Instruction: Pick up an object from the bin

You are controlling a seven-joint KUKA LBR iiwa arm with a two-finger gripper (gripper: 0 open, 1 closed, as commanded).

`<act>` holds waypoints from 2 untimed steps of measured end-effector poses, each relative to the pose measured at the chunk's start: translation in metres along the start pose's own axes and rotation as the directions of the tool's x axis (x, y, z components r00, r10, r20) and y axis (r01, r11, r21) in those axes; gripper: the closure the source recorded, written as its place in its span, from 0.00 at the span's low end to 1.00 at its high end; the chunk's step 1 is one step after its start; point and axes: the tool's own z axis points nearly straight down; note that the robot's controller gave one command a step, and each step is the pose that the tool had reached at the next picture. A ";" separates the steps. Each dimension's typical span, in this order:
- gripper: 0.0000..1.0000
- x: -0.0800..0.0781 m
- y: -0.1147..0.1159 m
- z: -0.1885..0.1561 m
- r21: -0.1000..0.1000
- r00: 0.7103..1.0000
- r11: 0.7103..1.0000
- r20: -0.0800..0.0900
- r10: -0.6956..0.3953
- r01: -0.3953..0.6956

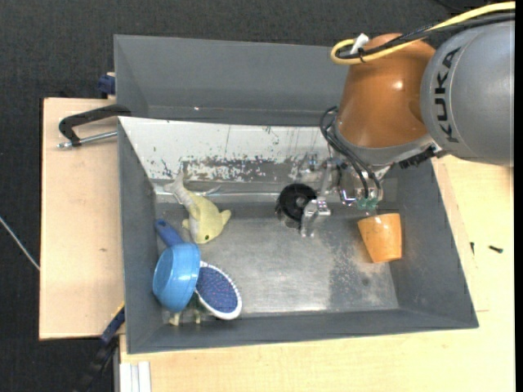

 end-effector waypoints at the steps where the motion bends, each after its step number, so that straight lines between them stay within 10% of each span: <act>1: 1.00 -0.001 0.000 -0.002 0.000 1.000 1.000 -0.005 0.000 0.000; 2: 1.00 -0.002 0.001 -0.008 0.000 1.000 1.000 -0.005 0.000 0.000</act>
Offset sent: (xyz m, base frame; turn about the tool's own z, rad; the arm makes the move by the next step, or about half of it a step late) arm -0.0001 -0.0001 0.0012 0.0000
